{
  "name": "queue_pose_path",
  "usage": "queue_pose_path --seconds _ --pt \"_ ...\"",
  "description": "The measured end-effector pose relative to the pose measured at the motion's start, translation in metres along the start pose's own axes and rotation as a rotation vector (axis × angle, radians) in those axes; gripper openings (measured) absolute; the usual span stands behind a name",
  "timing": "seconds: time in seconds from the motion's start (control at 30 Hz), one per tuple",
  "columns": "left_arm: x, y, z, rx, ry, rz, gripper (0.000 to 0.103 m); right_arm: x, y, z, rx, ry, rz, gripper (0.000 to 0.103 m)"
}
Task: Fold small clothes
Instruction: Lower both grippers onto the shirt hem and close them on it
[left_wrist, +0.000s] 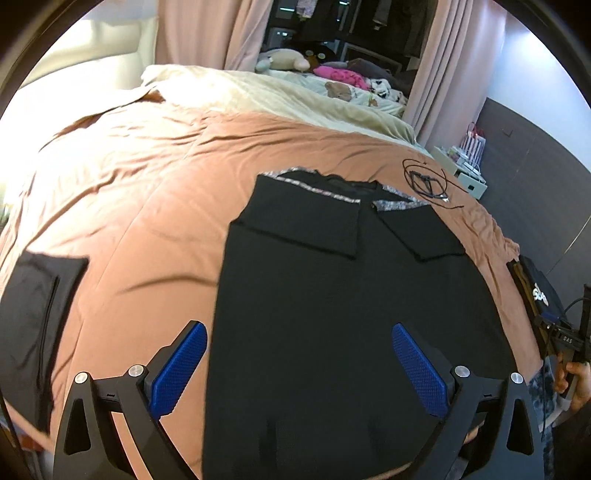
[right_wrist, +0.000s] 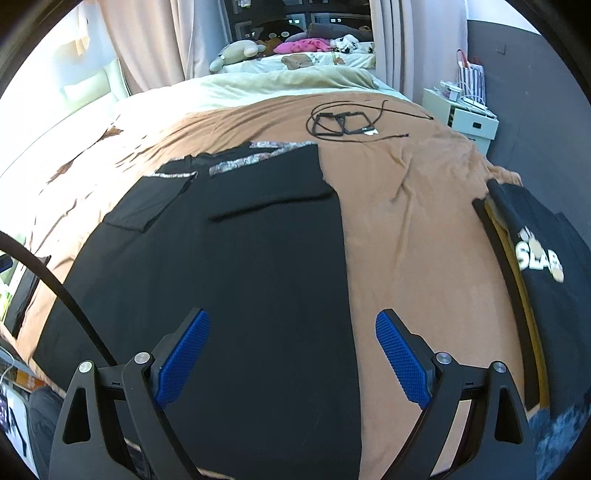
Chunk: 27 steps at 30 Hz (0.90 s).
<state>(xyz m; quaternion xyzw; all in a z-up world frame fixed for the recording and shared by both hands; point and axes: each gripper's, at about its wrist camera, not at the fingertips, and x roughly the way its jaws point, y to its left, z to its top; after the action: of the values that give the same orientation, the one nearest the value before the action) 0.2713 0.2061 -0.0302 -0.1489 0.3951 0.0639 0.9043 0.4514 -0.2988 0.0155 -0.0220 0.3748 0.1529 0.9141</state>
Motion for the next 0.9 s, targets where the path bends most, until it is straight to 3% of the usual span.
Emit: queue_pose_path --seconds 0.4,0.57,0.8,0.9 --pt "-0.018 0.043 -0.085 -0.111 0.010 0.017 0.089 -0.016 -0.026 -0.050 0.099 0.004 0.053 0.077" --pt "-0.010 0.059 -0.116 -0.163 0.048 0.002 0.078 -0.008 -0.040 -0.072 0.147 0.029 0.069 0.071" --pt "-0.001 0.084 -0.140 -0.260 0.086 -0.054 0.068 0.006 -0.060 -0.098 0.252 0.067 0.139 0.056" --pt "0.002 0.089 -0.147 -0.287 0.099 -0.071 0.067 0.010 -0.066 -0.104 0.294 0.060 0.173 0.054"
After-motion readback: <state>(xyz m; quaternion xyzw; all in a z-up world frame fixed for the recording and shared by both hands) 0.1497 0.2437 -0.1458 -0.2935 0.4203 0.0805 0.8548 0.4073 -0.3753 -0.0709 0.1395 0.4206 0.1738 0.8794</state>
